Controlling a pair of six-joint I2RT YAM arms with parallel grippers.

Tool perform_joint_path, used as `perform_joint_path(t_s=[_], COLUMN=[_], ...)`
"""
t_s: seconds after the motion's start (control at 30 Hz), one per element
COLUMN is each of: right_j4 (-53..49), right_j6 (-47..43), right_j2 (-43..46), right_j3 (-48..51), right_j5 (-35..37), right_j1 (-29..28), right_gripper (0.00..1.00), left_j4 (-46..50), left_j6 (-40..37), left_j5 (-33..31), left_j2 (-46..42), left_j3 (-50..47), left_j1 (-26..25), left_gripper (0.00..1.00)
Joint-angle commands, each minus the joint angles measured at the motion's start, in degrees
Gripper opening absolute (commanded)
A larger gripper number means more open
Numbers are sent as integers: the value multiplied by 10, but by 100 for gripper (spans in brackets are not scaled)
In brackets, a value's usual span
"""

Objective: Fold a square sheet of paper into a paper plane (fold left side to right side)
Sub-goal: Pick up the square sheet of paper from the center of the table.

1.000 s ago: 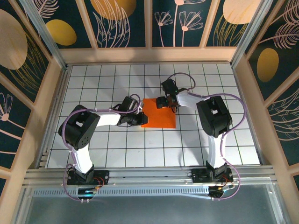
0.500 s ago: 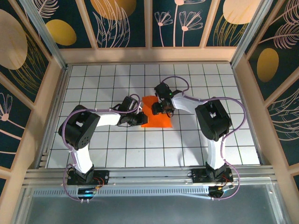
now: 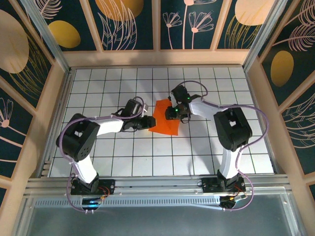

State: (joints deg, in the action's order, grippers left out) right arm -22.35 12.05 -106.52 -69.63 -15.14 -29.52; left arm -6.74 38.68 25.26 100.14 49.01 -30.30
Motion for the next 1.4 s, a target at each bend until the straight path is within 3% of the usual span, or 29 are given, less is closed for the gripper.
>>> perform_joint_path(t_s=[0.0, 0.13, 0.3, 0.53, 0.73, 0.93, 1.07, 1.37], right_j4=[45, 94, 120, 137, 151, 244, 334, 428], right_j6=[-14, -10, -1, 3, 18, 114, 177, 249], right_j2=[53, 101, 146, 222, 274, 285, 290, 285], right_j3=[24, 54, 67, 68, 65, 77, 91, 93], right_j5=[-110, -214, -319, -456, -513, -521, -540, -557], right_j1=[29, 60, 83, 84, 62, 50, 38, 10], right_gripper=[35, 32, 32, 32, 31, 24, 24, 23], left_j4=[-39, -94, -182, -386, -407, -401, -429, -470], left_j6=[8, 17, 37, 105, 92, 90, 103, 110], left_j5=[25, 78, 153, 264, 275, 280, 284, 309], left_j2=[-68, -127, -184, -223, -257, -255, -256, -249], left_j3=[-31, -83, -130, -164, -152, -138, -148, -134], left_j1=[48, 109, 148, 160, 159, 159, 159, 136], left_gripper=[46, 53, 64, 82, 99, 99, 99, 99])
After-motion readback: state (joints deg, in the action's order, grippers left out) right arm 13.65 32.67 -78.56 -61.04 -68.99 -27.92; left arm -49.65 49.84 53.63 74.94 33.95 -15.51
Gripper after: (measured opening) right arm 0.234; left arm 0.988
